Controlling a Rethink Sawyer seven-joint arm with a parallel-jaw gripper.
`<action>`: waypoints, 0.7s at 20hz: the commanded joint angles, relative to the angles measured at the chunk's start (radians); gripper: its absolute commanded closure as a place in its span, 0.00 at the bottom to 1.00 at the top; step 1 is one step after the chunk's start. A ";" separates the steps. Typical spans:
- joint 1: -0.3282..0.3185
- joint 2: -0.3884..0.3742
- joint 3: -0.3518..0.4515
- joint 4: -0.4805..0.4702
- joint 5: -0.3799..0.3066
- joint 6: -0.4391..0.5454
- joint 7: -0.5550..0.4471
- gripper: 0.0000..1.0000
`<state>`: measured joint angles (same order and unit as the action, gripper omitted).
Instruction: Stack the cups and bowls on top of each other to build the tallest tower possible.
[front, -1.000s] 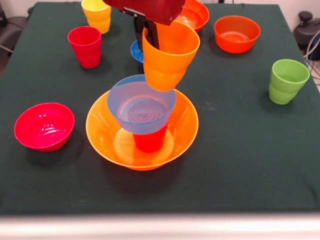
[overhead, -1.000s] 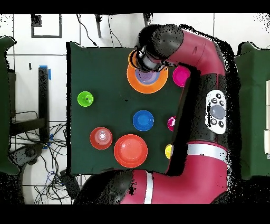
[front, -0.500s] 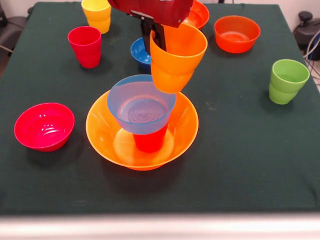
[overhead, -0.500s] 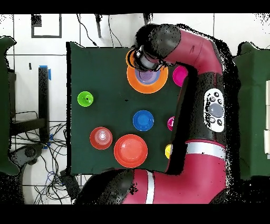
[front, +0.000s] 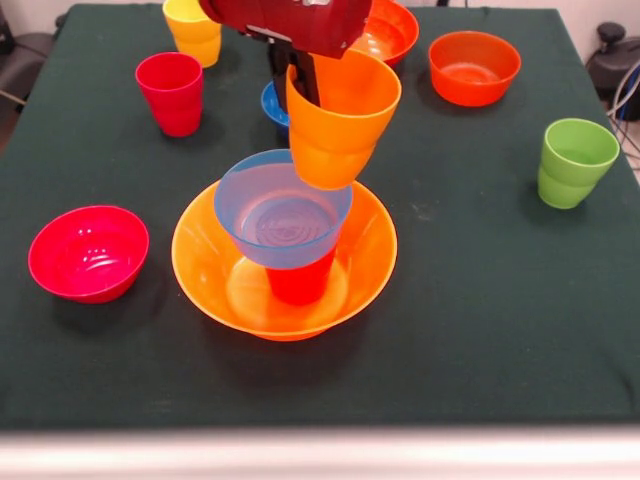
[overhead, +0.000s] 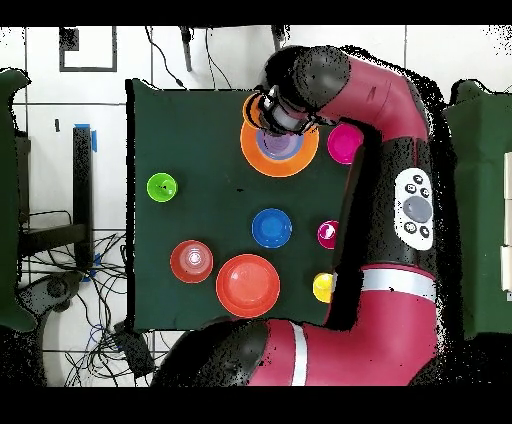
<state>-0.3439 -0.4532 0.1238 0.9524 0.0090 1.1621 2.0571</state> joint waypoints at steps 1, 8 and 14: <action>-0.035 0.000 0.117 0.117 -0.100 -0.069 -0.347 1.00; -0.043 0.004 0.126 0.113 -0.110 -0.071 -0.353 1.00; -0.051 -0.001 0.137 0.130 -0.113 -0.085 -0.356 1.00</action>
<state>-0.3811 -0.4533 0.1475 0.9536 -0.0289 1.1381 1.9992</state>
